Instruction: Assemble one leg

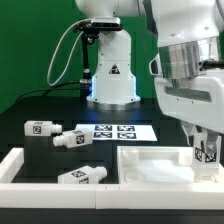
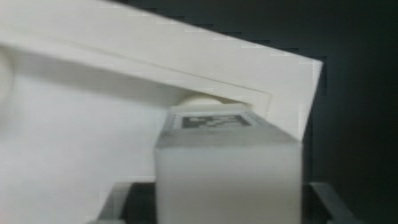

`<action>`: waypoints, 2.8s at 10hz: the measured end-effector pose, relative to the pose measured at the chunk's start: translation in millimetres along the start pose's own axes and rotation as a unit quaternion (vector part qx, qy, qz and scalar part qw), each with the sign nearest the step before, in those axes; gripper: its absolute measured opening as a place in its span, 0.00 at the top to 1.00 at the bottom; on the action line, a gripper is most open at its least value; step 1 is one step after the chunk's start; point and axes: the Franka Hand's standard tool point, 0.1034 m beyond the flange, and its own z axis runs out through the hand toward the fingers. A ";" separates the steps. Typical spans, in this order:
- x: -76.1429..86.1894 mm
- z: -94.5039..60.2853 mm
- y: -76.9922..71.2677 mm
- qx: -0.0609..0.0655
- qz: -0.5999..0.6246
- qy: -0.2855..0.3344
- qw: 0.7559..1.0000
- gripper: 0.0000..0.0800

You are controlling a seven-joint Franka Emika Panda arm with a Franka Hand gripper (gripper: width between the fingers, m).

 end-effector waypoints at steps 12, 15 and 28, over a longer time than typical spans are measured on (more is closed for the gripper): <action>-7.7 1.2 -3.7 -0.018 -0.633 0.035 0.773 0.19; -8.1 1.6 -3.4 -0.015 -0.605 0.034 0.795 0.50; 4.8 3.9 0.2 0.019 0.112 0.015 0.993 0.63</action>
Offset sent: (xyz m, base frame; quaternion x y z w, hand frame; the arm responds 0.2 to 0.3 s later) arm -0.0039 0.0176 0.0043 0.0147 0.0287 -0.5203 0.8534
